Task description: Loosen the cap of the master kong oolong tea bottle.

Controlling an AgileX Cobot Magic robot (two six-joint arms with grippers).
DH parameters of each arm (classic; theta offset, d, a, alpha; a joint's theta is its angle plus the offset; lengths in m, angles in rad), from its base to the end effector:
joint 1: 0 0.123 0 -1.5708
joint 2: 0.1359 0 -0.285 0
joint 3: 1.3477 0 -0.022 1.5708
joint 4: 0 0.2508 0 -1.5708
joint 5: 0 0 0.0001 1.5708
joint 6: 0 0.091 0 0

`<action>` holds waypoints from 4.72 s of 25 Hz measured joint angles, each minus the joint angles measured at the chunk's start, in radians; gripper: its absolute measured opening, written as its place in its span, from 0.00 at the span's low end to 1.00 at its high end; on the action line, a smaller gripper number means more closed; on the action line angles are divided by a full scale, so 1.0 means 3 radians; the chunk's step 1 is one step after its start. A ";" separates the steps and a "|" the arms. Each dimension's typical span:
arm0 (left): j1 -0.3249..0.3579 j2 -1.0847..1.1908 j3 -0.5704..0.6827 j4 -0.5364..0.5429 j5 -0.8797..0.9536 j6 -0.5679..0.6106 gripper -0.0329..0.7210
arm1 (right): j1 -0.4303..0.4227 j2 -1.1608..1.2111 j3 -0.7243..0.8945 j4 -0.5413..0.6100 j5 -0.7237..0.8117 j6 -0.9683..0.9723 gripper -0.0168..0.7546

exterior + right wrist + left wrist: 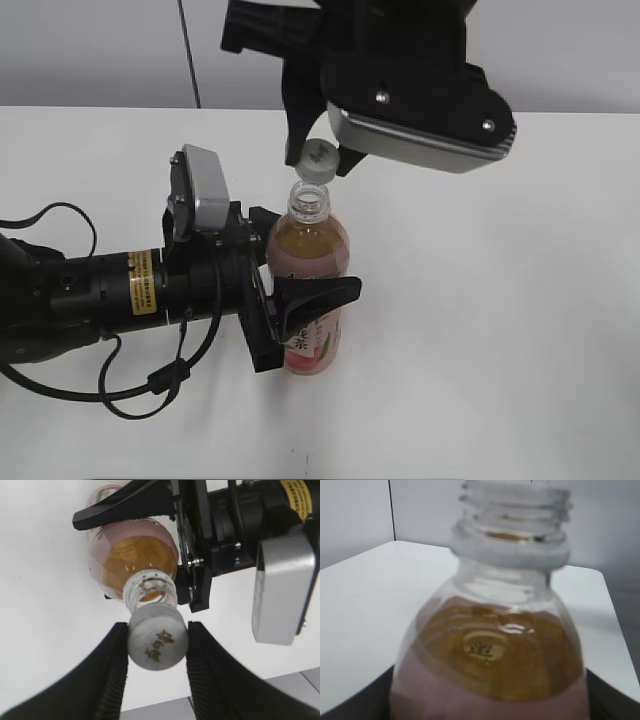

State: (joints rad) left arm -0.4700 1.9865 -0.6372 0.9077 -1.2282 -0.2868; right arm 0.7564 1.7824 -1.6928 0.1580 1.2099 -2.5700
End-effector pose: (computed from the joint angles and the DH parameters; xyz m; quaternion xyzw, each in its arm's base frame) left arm 0.2423 -0.1988 0.1203 0.4504 0.6076 -0.4116 0.5086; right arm 0.2670 0.2704 0.3282 -0.9780 -0.0763 -0.0921 0.1707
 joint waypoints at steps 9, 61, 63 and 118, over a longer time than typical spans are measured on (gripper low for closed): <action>0.0000 0.0000 0.0000 0.0000 0.0000 0.0000 0.64 | -0.0282 -0.0150 -0.0001 -0.0408 0.0007 0.1779 0.38; -0.0003 0.0000 0.0003 -0.0105 0.0017 -0.0037 0.64 | -0.1738 -0.1702 0.2607 -0.0334 -0.0220 0.8202 0.58; -0.0003 0.0000 0.0003 -0.0108 0.0017 -0.0037 0.64 | -0.1738 -0.2197 0.2827 -0.0331 -0.0248 0.8161 0.58; -0.0003 -0.1708 0.0006 -0.0140 0.0711 -0.1036 0.83 | -0.1738 -0.5529 0.3933 -0.0023 -0.0362 0.7912 0.58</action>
State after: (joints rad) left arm -0.4710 1.4742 -0.6355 0.8658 -1.0148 -0.5976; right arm 0.2350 0.1238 -0.5129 0.1512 1.1013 -0.1963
